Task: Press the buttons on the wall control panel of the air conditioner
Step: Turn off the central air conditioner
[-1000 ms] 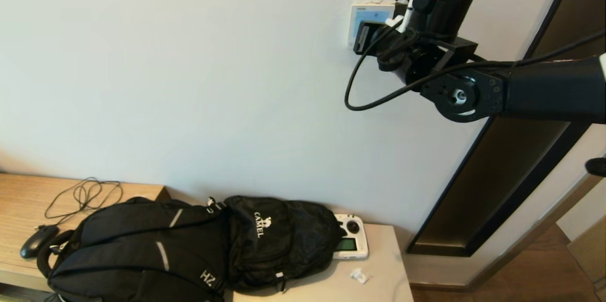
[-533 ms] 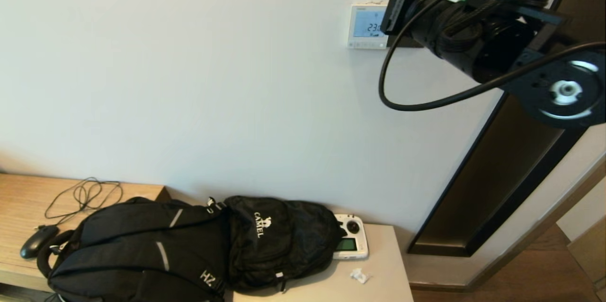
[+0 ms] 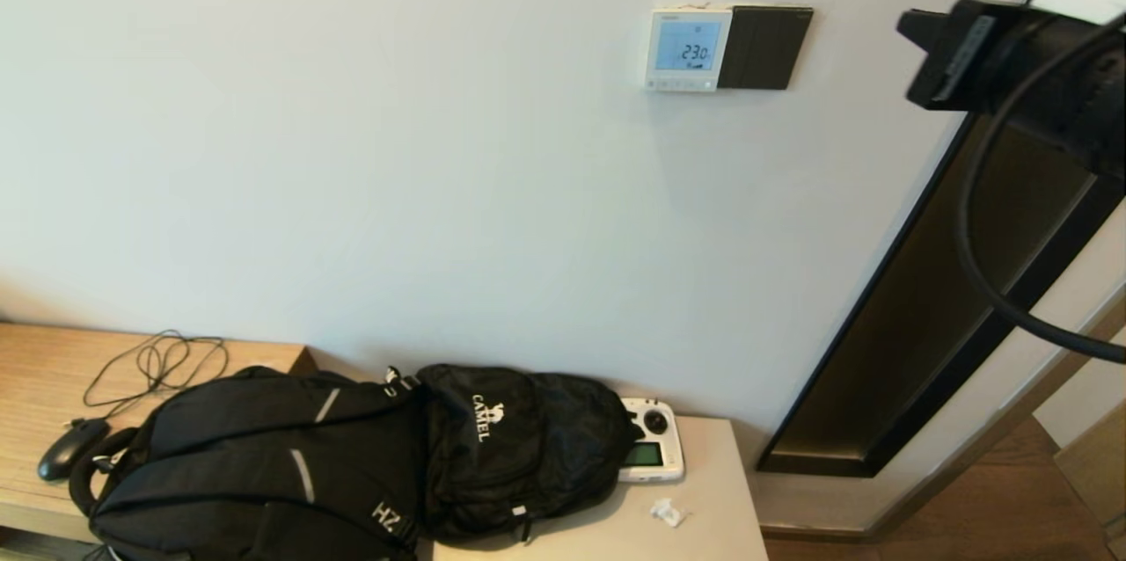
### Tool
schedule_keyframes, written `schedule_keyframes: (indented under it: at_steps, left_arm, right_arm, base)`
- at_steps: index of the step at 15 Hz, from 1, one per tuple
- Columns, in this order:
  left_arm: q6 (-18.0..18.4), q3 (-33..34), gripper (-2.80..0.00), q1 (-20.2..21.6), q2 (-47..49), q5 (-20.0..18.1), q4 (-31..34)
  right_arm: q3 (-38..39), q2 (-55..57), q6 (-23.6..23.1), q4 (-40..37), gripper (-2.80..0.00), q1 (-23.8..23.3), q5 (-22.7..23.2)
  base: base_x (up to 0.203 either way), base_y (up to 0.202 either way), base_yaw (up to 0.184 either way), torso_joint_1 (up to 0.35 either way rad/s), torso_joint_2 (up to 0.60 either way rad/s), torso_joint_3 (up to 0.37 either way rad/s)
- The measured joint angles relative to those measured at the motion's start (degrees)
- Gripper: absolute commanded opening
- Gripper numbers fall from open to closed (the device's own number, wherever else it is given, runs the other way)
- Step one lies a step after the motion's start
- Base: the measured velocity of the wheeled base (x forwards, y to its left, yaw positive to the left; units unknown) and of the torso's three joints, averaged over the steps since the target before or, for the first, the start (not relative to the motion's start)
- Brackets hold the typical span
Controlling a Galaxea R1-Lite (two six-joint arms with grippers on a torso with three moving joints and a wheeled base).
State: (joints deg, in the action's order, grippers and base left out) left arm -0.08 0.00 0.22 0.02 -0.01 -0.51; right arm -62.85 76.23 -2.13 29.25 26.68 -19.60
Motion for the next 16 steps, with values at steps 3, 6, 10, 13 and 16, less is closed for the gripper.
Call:
schedule_keyframes:
  at_steps: [3, 6, 10, 13, 16]
  left_arm:
    - [-0.01, 0.00, -2.80, 0.00, 0.00, -0.01, 0.02]
    - [0.01, 0.00, -2.80, 0.00, 0.00, 0.01, 0.01]
    - [0.01, 0.00, -2.80, 0.02, 0.00, 0.01, 0.02]
    - [0.01, 0.00, -2.80, 0.02, 0.00, 0.00, 0.00]
    - [0.01, 0.00, -2.80, 0.02, 0.00, -0.01, 0.00]
  right_arm:
    - [12.14, -11.23, -0.07, -4.81, -2.80, -7.53, 6.40]
    - [26.98, -22.41, -0.02, -8.32, -2.80, -14.18, 13.37]
    - [45.53, -35.75, 0.30, -9.51, -2.80, -20.34, 21.20]
    - [52.37, -45.57, 0.53, -12.01, -2.80, -22.26, 23.79]
    - [55.35, -54.30, 0.61, -19.39, -2.80, -23.17, 25.87]
  base:
    - [0.000, 0.000, 0.000, 0.000, 0.00, 0.000]
    - [0.000, 0.000, 0.000, 0.000, 0.00, 0.000]
    - [0.000, 0.000, 0.000, 0.000, 0.00, 0.000]
    - [0.000, 0.000, 0.000, 0.000, 0.00, 0.000]
    - [0.000, 0.000, 0.000, 0.000, 0.00, 0.000]
